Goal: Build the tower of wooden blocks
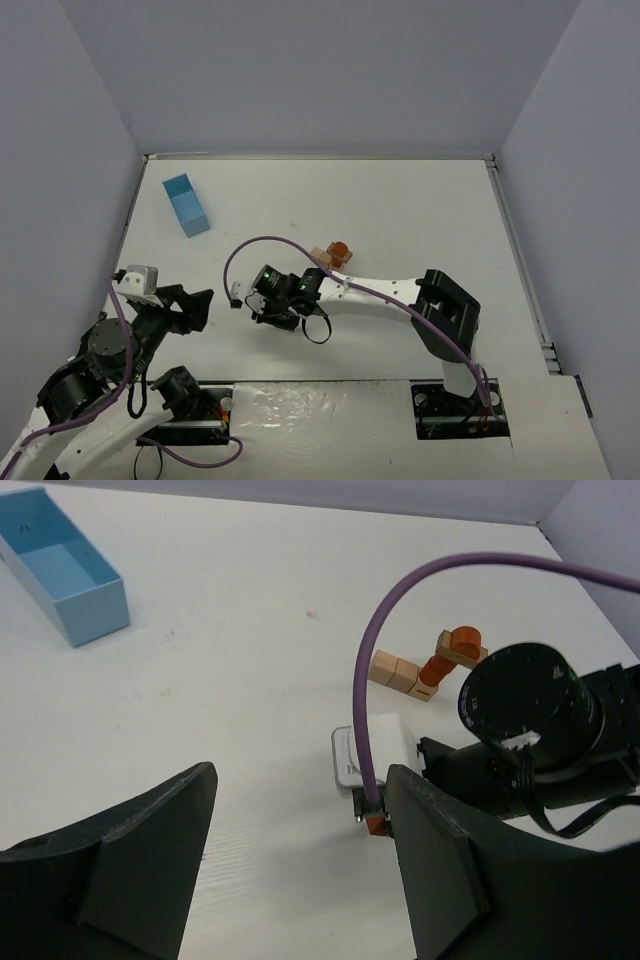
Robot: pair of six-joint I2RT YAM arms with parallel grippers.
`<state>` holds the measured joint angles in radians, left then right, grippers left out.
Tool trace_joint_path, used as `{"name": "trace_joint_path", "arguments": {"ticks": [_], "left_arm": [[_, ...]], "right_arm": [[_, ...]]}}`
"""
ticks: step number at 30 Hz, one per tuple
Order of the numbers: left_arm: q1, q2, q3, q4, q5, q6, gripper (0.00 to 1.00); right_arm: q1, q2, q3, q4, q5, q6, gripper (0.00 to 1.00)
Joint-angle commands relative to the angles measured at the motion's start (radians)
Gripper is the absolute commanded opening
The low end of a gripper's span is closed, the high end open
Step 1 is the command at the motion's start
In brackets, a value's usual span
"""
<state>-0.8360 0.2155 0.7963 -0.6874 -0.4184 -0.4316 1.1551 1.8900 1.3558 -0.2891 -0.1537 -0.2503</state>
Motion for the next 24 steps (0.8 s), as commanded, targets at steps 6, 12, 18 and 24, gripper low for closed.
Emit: {"name": "trace_joint_path", "arguments": {"ticks": [6,12,18,24], "left_arm": [[0.002,0.063,0.086,-0.097,-0.041,-0.061,0.66],[0.002,0.118,0.094,-0.113,-0.020,-0.053,0.66],[0.003,0.166,0.120,-0.113,-0.004,-0.026,0.67],[0.002,0.231,0.168,-0.112,0.046,0.055,0.67]], "right_arm": [[0.038,0.059,-0.055,0.180,0.146,-0.126,0.04],[0.043,0.075,-0.078,0.180,0.151,-0.134,0.35],[0.038,-0.083,-0.096,0.180,0.145,-0.106,0.71],[-0.006,-0.330,-0.149,0.173,0.137,-0.054,0.81]]}}
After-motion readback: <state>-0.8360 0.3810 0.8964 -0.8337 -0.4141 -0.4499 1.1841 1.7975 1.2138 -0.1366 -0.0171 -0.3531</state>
